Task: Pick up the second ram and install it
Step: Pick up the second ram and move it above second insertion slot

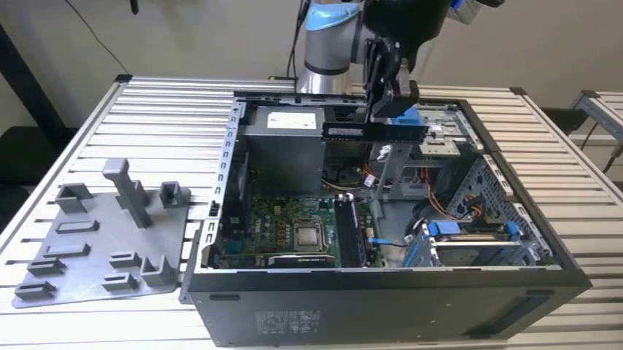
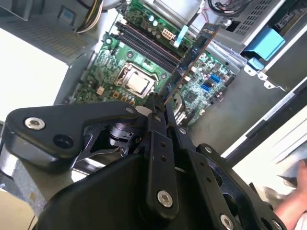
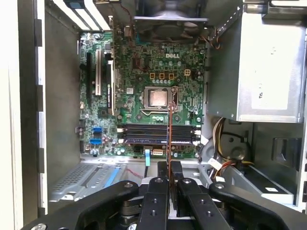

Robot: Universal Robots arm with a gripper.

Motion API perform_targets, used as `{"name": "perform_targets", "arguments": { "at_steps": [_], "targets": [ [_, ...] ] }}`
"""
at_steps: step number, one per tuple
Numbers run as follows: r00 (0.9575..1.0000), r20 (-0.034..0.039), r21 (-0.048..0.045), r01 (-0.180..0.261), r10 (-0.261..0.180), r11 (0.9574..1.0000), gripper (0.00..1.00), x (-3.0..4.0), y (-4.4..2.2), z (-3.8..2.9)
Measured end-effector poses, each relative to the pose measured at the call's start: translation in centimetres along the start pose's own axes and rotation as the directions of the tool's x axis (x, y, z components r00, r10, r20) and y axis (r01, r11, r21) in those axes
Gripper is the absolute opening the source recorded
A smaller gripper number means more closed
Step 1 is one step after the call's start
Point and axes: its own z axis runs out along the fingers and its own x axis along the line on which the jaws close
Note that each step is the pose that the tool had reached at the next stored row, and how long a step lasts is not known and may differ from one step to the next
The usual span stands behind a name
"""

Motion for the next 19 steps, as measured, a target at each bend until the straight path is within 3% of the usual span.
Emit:
{"name": "perform_targets", "arguments": {
  "at_steps": [11,19],
  "targets": [
    [1.0000,0.0000,0.0000,0.000,0.000,1.0000,0.14,-2.35,-0.01,0.00],
    [1.0000,0.0000,0.0000,0.000,0.000,1.0000,0.14,-3.42,-0.02,0.00]
  ]
}}
